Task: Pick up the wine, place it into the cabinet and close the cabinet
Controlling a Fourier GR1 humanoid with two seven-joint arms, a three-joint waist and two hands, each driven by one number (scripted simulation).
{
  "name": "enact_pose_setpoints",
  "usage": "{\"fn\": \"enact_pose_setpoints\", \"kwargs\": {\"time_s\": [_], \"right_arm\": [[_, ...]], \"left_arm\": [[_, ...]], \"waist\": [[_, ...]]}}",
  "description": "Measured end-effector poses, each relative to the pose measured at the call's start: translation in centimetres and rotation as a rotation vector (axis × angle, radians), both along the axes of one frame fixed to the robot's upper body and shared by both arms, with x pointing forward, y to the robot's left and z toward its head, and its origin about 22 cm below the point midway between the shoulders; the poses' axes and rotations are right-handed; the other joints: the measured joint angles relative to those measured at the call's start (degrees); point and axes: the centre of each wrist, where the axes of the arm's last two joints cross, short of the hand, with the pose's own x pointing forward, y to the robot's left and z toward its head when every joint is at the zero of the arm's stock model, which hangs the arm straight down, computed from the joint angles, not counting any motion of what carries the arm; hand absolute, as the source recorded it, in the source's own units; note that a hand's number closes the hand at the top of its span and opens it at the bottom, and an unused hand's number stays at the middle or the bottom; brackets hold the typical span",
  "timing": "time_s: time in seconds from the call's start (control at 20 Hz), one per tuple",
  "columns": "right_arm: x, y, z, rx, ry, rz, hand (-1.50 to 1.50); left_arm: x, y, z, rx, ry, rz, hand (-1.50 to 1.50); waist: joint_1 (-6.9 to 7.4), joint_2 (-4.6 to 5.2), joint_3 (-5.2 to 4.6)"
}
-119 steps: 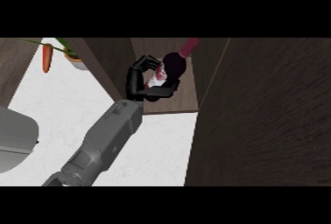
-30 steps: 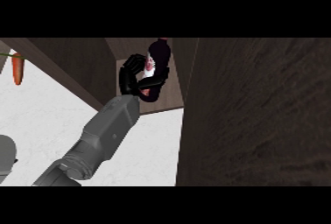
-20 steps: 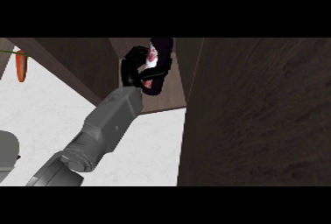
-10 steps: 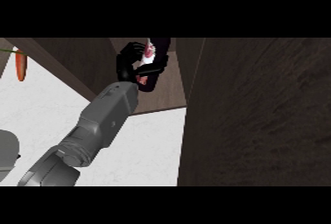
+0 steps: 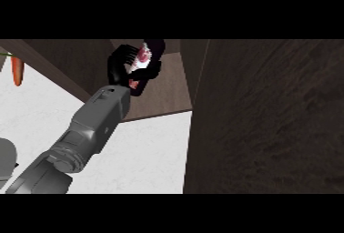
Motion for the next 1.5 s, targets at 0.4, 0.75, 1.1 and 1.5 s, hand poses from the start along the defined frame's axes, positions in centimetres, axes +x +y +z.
{"fn": "enact_pose_setpoints", "kwargs": {"time_s": [0.4,0.75,1.1,1.5], "right_arm": [[0.0,0.3,0.1,-0.012,-0.007,0.017,-1.5],[0.0,0.3,0.1,-0.006,-0.018,0.021,-1.5],[0.0,0.3,0.1,-0.008,-0.015,0.019,-1.5],[0.0,0.4,0.1,-0.009,-0.013,0.021,-1.5]], "left_arm": [[-0.2,0.5,-0.5,0.071,0.032,0.027,-1.5],[-0.2,0.3,-0.4,0.033,0.058,-0.001,-1.5],[-0.1,0.2,-0.2,-0.007,0.063,-0.025,-1.5],[-0.2,-0.6,-0.2,-0.015,0.038,-0.162,-1.5]], "waist": [[-0.58,0.16,-0.01],[-0.3,0.21,-0.12],[-0.06,0.3,-0.23],[0.76,0.0,-0.61]]}}
